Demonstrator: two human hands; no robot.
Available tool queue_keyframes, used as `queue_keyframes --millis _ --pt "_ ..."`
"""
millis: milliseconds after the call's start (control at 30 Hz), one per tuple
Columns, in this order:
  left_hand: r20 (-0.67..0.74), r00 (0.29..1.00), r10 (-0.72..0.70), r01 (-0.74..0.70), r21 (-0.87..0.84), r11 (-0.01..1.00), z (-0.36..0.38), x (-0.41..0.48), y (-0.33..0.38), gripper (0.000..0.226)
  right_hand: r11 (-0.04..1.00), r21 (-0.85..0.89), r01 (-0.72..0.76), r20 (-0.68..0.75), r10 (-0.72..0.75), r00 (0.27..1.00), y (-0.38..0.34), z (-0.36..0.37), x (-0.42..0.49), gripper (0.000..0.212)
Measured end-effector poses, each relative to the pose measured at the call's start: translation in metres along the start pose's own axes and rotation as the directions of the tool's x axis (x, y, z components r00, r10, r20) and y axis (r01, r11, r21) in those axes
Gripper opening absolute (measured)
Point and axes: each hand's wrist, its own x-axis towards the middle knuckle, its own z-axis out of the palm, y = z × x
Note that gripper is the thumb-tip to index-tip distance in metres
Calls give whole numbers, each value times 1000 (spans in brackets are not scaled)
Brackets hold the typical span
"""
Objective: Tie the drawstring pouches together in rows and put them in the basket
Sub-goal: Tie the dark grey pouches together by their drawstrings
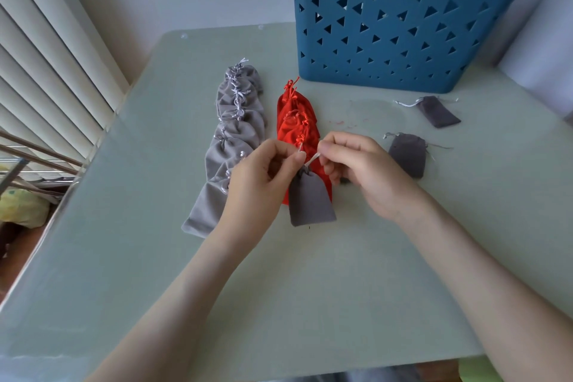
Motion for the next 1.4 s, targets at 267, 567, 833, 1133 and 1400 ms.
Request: queue_keyframes --millis 267,567,833,1133,1400 --pt "-118 992 48 -43 44 998 2 0 2 22 931 -230 284 76 -274 959 3 13 -6 10" --pt "-126 992 20 -29 -66 997 0 0 1 14 850 -342 400 -11 -430 903 6 16 -5 10" --pt "0 996 85 -85 7 996 2 -4 2 26 847 -369 382 -97 -444 891 10 17 -3 13" --pt "-30 993 111 -111 -9 994 3 -5 -1 17 837 -356 416 -64 -465 883 7 15 -5 19" --pt "-69 992 104 -109 -83 991 3 -3 -1 13 883 -273 381 -74 -414 907 4 16 -3 16"
